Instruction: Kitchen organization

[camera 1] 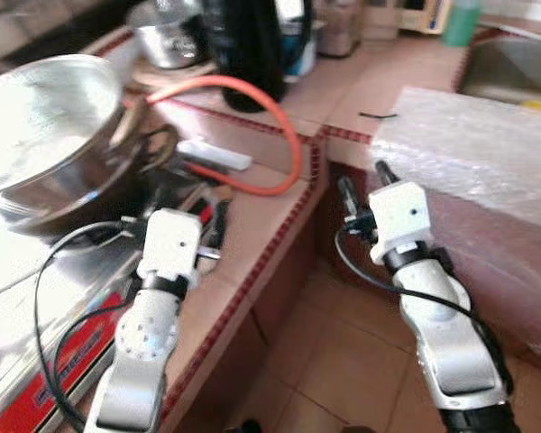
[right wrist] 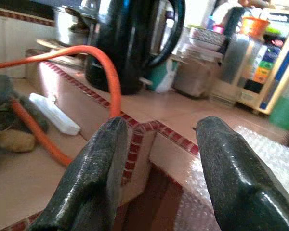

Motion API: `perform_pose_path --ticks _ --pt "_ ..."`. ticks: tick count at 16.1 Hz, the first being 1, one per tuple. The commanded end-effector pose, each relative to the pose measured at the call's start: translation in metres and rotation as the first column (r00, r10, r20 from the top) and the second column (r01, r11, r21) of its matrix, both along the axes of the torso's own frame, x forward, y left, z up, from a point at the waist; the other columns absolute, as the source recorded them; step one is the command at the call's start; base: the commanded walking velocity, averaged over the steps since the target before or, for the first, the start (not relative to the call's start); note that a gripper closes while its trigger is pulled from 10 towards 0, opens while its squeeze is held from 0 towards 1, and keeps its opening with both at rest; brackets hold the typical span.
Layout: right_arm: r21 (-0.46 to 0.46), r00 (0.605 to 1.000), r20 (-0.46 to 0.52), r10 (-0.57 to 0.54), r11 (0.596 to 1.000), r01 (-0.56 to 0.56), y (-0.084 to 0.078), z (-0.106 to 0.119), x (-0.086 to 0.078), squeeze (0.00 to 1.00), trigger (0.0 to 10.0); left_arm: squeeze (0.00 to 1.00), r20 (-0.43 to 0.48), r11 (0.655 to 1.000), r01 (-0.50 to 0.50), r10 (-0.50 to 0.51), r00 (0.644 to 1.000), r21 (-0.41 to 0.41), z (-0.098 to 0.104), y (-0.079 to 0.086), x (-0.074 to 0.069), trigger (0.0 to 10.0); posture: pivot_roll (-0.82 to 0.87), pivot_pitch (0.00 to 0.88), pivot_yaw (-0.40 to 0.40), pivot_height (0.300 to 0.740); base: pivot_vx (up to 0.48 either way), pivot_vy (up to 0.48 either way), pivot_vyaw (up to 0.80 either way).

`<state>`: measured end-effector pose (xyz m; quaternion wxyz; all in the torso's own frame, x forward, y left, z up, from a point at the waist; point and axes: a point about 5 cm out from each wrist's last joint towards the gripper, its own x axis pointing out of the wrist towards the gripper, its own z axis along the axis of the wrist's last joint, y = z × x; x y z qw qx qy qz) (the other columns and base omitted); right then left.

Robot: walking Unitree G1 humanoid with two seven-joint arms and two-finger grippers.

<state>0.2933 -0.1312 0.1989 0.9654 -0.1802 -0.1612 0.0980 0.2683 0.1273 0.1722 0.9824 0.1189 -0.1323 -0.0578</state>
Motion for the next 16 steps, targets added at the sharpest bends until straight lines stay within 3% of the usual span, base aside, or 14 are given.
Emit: perform_pose_path --ticks 1,8,16 --pt "0.005 1.000 -0.008 0.014 1.000 -0.014 0.0020 -0.0014 -0.0009 0.00 10.0 0.00 0.006 1.000 -0.022 0.022 1.000 0.012 0.0010 0.0041 -0.0002 10.0 -0.18 0.192 0.125 0.740 0.000 0.000 0.00" --pt "0.008 1.000 -0.014 0.026 1.000 -0.026 0.0041 -0.0018 -0.0011 0.00 10.0 0.00 0.014 1.000 -0.023 0.023 1.000 0.019 0.0024 0.0044 -0.0004 10.0 -0.17 0.197 0.124 0.740 0.000 0.000 0.00" --pt "0.006 0.999 -0.024 0.021 1.000 -0.021 0.0022 -0.0031 -0.0013 0.00 10.0 0.00 0.004 1.000 -0.004 0.004 1.000 0.013 0.0007 0.0031 0.0002 10.0 -0.18 0.198 0.126 0.740 0.000 -0.289 0.00"
